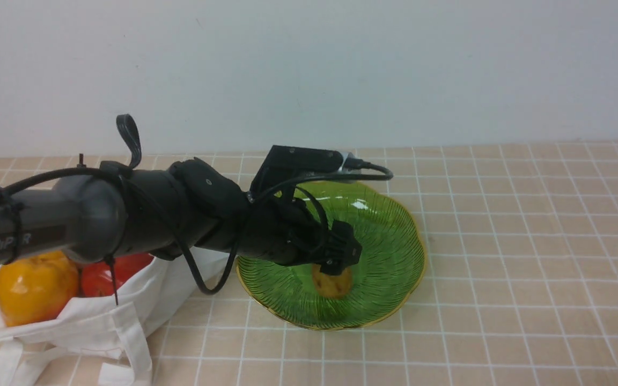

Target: Take the fruit out of the bag on the brown coffee tablecloth and place them on the plate.

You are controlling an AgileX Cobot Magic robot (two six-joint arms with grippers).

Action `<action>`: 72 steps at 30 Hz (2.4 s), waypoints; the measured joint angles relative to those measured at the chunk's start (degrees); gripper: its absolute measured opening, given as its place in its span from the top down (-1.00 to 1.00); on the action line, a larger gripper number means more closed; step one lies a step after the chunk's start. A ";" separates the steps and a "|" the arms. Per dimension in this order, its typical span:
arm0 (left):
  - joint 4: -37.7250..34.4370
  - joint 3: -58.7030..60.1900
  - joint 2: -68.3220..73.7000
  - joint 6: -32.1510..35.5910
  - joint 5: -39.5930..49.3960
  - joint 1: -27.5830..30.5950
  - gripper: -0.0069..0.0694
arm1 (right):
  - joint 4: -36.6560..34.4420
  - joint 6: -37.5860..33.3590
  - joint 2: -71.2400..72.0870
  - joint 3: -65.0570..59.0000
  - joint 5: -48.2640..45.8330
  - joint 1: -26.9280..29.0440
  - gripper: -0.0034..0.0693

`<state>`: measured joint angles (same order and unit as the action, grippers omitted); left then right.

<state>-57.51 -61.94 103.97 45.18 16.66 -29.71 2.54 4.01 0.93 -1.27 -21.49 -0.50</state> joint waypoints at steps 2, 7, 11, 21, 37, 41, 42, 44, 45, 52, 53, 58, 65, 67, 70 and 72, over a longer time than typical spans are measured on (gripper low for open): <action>0.12 -0.04 0.06 0.06 0.00 0.00 -0.96 | 0.00 0.00 0.00 0.00 0.00 0.00 0.94; 0.79 -0.11 -0.89 0.10 0.74 0.08 -0.95 | 0.00 0.00 0.00 0.00 0.00 0.00 0.94; 3.57 -0.11 -7.37 -0.11 2.47 0.95 -0.46 | 0.00 0.00 0.00 0.00 0.00 0.00 0.94; 15.62 -0.11 -34.25 -7.81 11.91 4.87 0.82 | 0.00 0.00 0.00 0.00 0.00 0.00 0.94; 31.31 9.33 -60.66 -27.03 8.31 5.47 0.84 | 0.00 0.00 0.00 0.00 0.00 0.00 0.94; 31.33 13.18 -64.35 -27.24 8.14 5.47 0.84 | 0.00 0.00 0.00 0.00 0.00 0.00 0.94; 31.33 13.38 -64.74 -27.24 8.26 5.47 0.84 | 0.00 0.00 0.00 0.00 0.00 0.00 0.94; 31.39 13.49 -65.22 -27.24 8.26 5.47 0.84 | 0.00 0.00 0.00 0.00 0.00 0.00 0.94; 31.53 13.61 -65.44 -27.24 8.26 5.47 0.84 | 0.00 0.00 0.00 0.00 0.00 0.00 0.94; 36.31 13.76 -66.07 -25.93 9.14 5.47 0.84 | 0.00 0.00 0.00 0.00 0.00 0.00 0.94; 37.37 13.76 -66.13 -25.93 9.49 5.47 0.84 | 0.00 0.00 0.00 0.00 0.00 0.00 0.94; 43.56 16.41 -68.44 -27.88 9.35 5.47 0.84 | 0.00 0.00 0.00 0.00 0.00 0.00 0.94; 48.73 34.92 -80.85 -34.73 -1.29 9.86 0.84 | 0.00 0.00 0.00 0.00 0.00 0.00 0.94; 48.90 42.43 -85.27 -35.26 -5.28 13.60 0.84 | 0.00 0.00 0.00 0.00 0.00 0.00 0.94; 48.90 52.66 -91.34 -35.45 -8.83 18.98 0.84 | 0.00 0.00 0.00 0.00 0.00 0.00 0.94; 48.90 57.65 -94.93 -35.51 -9.39 22.02 0.84 | 0.00 0.00 0.00 0.00 0.00 0.00 0.94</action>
<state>-8.61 -4.29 9.04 9.68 7.27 -7.69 2.54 4.01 0.93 -1.27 -21.49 -0.50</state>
